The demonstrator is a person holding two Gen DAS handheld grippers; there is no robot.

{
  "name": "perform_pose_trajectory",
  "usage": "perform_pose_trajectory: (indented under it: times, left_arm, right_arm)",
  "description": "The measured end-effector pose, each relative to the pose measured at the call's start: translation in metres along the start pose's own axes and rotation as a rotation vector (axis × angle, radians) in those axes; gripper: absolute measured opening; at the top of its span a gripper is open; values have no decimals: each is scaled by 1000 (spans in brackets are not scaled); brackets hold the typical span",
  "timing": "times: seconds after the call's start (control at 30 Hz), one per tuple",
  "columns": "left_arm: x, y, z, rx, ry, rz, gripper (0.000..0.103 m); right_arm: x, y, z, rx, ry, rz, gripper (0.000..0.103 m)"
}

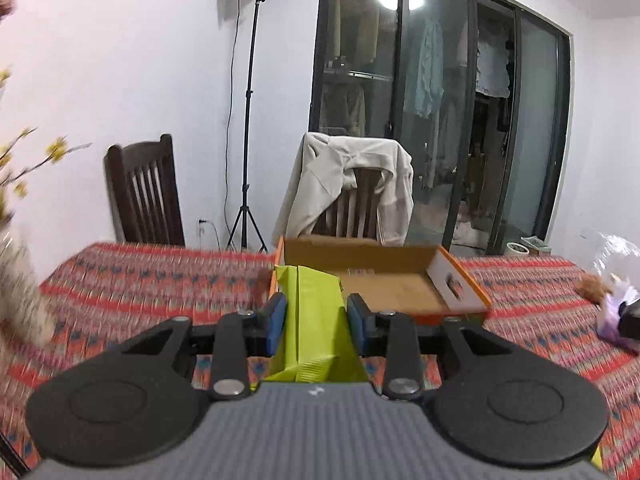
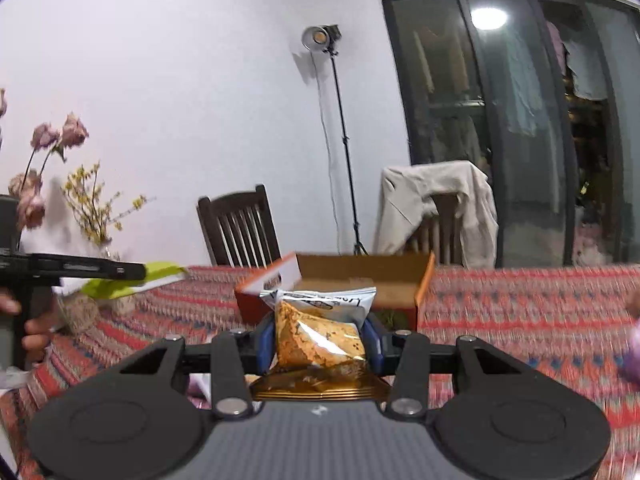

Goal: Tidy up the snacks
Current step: 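Carry both snacks to the cardboard box and open both grippers inside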

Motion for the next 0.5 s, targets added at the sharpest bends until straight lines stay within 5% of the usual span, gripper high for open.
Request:
perform_pose_trajectory:
  times: [0.27,0.5]
  left_arm:
    - [44,-7,149,15,-53,38,34]
    - [23,3,269,9,-127,110,34]
  right_arm:
    - [74,45,126,11,-38,48,43]
    - [73,79,272,-109,-188,-26,44]
Point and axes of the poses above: each gripper's, at about its wrist camera, not at the fingertips, and z roughly the way its jaws point, y to its right, x to its top, the point moved 8 cm from there along z, roughly the way its jaws point, and after that the axes turned 6 degrees about y, right-handed, at the moved point
